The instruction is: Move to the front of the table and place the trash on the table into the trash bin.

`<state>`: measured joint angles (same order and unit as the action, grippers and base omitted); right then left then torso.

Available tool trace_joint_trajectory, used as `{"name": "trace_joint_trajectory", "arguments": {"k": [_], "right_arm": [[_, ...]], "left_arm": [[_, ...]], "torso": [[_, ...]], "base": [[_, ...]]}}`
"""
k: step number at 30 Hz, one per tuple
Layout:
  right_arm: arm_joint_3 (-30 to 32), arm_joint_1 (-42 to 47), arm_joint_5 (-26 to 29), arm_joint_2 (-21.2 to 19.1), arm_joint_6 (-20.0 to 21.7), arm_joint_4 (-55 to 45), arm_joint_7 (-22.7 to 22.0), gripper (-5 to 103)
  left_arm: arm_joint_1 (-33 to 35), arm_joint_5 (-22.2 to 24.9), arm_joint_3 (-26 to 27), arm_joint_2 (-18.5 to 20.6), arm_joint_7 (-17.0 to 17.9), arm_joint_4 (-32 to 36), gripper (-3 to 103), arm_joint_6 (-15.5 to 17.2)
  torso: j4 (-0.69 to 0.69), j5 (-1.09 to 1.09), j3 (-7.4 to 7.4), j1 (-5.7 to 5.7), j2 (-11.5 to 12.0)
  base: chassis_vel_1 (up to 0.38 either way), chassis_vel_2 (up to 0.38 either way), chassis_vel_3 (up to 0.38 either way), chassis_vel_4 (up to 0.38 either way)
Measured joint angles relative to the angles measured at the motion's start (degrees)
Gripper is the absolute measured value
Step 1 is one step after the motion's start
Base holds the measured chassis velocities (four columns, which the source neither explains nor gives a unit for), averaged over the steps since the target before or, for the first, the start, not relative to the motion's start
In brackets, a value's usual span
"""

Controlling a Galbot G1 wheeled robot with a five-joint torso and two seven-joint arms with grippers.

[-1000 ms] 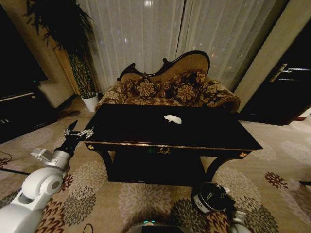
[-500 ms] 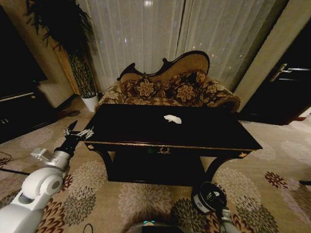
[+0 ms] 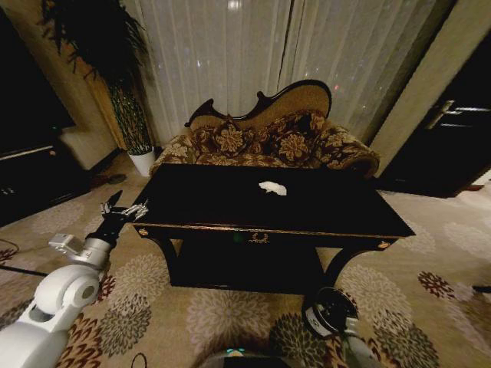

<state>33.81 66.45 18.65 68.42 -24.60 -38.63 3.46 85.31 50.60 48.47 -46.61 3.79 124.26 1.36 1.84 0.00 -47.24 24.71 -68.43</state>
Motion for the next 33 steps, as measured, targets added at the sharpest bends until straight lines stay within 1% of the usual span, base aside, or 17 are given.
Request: {"name": "trace_joint_trajectory", "arguments": {"k": [1, 2, 3, 5, 6, 7, 9, 10, 11, 13, 16, 19, 20, 23, 24, 29, 33], "right_arm": [[0.02, 1.03, 0.62, -0.26, -0.04, -1.13, -0.05, 58], [0.02, 1.03, 0.62, -0.26, -0.04, -1.13, -0.05, 58], [0.09, 2.6, 1.71, -0.6, -0.04, -2.89, -0.18, 63], [0.14, 4.36, 3.03, -1.08, 0.26, -5.09, -0.27, 63], [0.28, 6.46, 4.8, -1.78, 1.29, -8.03, -0.35, 69], [0.83, 9.81, 7.5, -2.7, 3.34, -12.85, -0.59, 74], [2.18, 14.37, 11.09, -3.64, 5.73, -20.46, -1.65, 85], [2.18, 14.37, 11.09, -3.64, 5.73, -20.46, -1.65, 85], [2.82, 16.25, 12.51, -3.98, 6.56, -24.16, -2.16, 90], [4.53, 20.28, 14.67, -4.71, 7.61, -31.34, -3.36, 98], [6.04, 24.39, 16.02, -5.03, 8.28, -37.07, -4.11, 99], [8.67, 29.65, 16.79, -4.81, 8.44, -42.72, -4.88, 100], [8.67, 29.65, 16.79, -4.81, 8.44, -42.72, -4.88, 100], [11.56, 35.56, 17.43, -3.33, 8.42, -48.9, -5.48, 100], [11.56, 35.56, 17.43, -3.33, 8.42, -48.9, -5.48, 100], [14.04, 40.3, 18.3, -2.14, 8.76, -56.39, -6.97, 100], [17.14, 44.36, 20.15, -2.49, 9.56, -64.93, -8.22, 100]], "left_arm": [[0.0, 0.0, 0.0, 0.0, 0.0, 0.0, 100, 0.0], [0.0, 0.0, 0.0, 0.0, 0.0, 0.0, 100, 0.0], [0.0, 0.0, 0.0, 0.0, 0.0, 0.0, 100, 0.0], [0.0, 0.0, 0.0, 0.0, 0.0, -0.01, 100, 0.0], [0.0, 0.0, 0.0, 0.0, 0.0, 0.0, 100, 0.0], [0.0, 0.0, 0.0, 0.0, 0.0, 0.0, 100, 0.0], [0.0, 0.0, 0.0, 0.0, 0.0, 0.0, 100, 0.0], [0.0, 0.0, 0.0, 0.0, 0.0, 0.0, 100, 0.0], [0.0, 0.0, 0.0, 0.0, -0.01, 0.0, 100, 0.0], [0.0, 0.0, 0.0, 0.0, 0.0, -0.01, 100, 0.0], [0.0, 0.0, 0.0, 0.0, 0.0, 0.0, 100, 0.0], [0.0, 0.0, 0.0, 0.0, 0.0, 0.0, 100, 0.0], [0.0, 0.0, 0.0, 0.0, 0.0, 0.0, 100, 0.0], [0.0, 0.0, 0.0, 0.0, 0.0, 0.0, 100, 0.0], [0.0, 0.0, 0.0, 0.0, 0.0, 0.0, 100, 0.0], [0.0, 0.0, 0.0, 0.0, 0.0, 0.0, 100, 0.0], [0.0, 0.0, 0.0, 0.0, 0.0, 0.0, 100, 0.0]], "torso": [[0.0, 0.0, 0.0, 0.0, 0.0], [0.0, 0.0, 0.0, 0.0, 0.0], [0.0, 0.0, 0.0, 0.0, 0.0], [0.0, 0.03, 0.0, 0.0, 0.0], [0.0, 0.03, 0.0, 0.0, 0.0], [0.02, -0.03, 0.0, 0.0, 0.0], [0.03, 0.0, 0.0, -0.01, 0.0], [0.03, 0.0, 0.0, -0.01, 0.0], [0.03, 0.02, 0.01, -0.01, -0.01], [-0.02, -0.04, 0.01, 0.0, -0.01], [0.0, 0.01, 0.01, 0.0, -0.01], [0.0, -0.02, 0.01, 0.0, -0.02], [0.0, -0.02, 0.01, 0.0, -0.02], [0.02, 0.0, 0.01, -0.01, -0.01], [0.02, 0.0, 0.01, -0.01, -0.01], [0.01, 0.0, 0.0, -0.01, -0.01], [0.01, 0.0, 0.0, -0.01, -0.01]], "base": [[0.0, 0.0, 0.0, 0.0], [0.0, 0.0, 0.0, 0.0], [0.0, 0.0, 0.0, 0.0], [0.0, 0.0, 0.0, 0.0], [0.0, 0.0, 0.0, 0.0], [0.0, 0.0, 0.0, 0.0], [0.0, 0.0, 0.0, 0.0], [0.0, 0.0, 0.0, 0.0], [0.0, 0.0, 0.0, 0.0], [0.0, 0.0, 0.0, 0.0], [0.0, 0.0, 0.0, 0.0], [0.0, 0.0, 0.0, 0.0], [0.0, 0.0, 0.0, 0.0], [0.0, 0.0, 0.0, 0.0], [0.0, 0.0, 0.0, 0.0], [0.0, 0.0, 0.0, 0.0], [0.0, 0.0, 0.0, 0.0]]}}
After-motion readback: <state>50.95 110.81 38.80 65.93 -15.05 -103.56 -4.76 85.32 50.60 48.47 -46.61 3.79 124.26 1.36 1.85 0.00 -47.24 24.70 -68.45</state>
